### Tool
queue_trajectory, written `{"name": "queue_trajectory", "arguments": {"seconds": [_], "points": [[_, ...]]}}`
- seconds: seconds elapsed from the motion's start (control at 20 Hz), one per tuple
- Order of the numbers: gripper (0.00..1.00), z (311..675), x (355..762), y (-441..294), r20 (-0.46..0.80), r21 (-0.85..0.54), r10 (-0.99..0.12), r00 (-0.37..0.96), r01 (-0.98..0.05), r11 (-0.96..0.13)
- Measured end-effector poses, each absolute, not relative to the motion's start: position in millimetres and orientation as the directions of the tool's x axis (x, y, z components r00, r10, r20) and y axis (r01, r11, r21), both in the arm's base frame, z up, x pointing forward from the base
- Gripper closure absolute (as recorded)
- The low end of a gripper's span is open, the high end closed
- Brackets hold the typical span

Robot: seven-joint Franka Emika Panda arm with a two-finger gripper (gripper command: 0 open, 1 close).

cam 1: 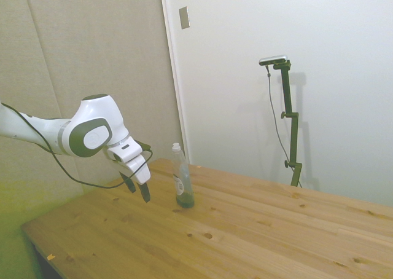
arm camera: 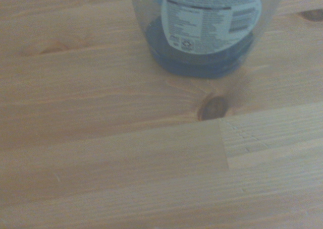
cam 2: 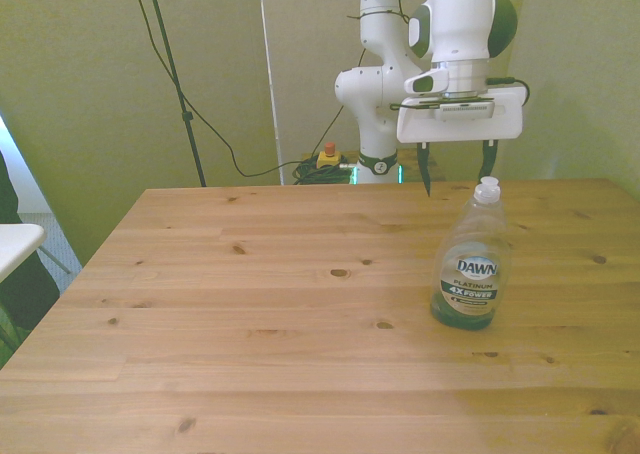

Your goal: Knock down the dish soap

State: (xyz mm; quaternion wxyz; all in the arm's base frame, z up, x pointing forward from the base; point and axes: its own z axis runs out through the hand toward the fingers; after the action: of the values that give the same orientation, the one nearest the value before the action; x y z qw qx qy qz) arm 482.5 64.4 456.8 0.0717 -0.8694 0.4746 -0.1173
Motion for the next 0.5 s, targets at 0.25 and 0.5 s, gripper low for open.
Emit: {"name": "queue_trajectory", "arguments": {"seconds": [0.25, 0.5], "points": [[1.00, 460, 516, 73, 0.160, -0.241, -0.853, 0.497, -0.818, -0.522], [1.00, 458, 543, 64, 0.169, -0.233, -0.863, 0.476, -0.831, -0.505]]}}
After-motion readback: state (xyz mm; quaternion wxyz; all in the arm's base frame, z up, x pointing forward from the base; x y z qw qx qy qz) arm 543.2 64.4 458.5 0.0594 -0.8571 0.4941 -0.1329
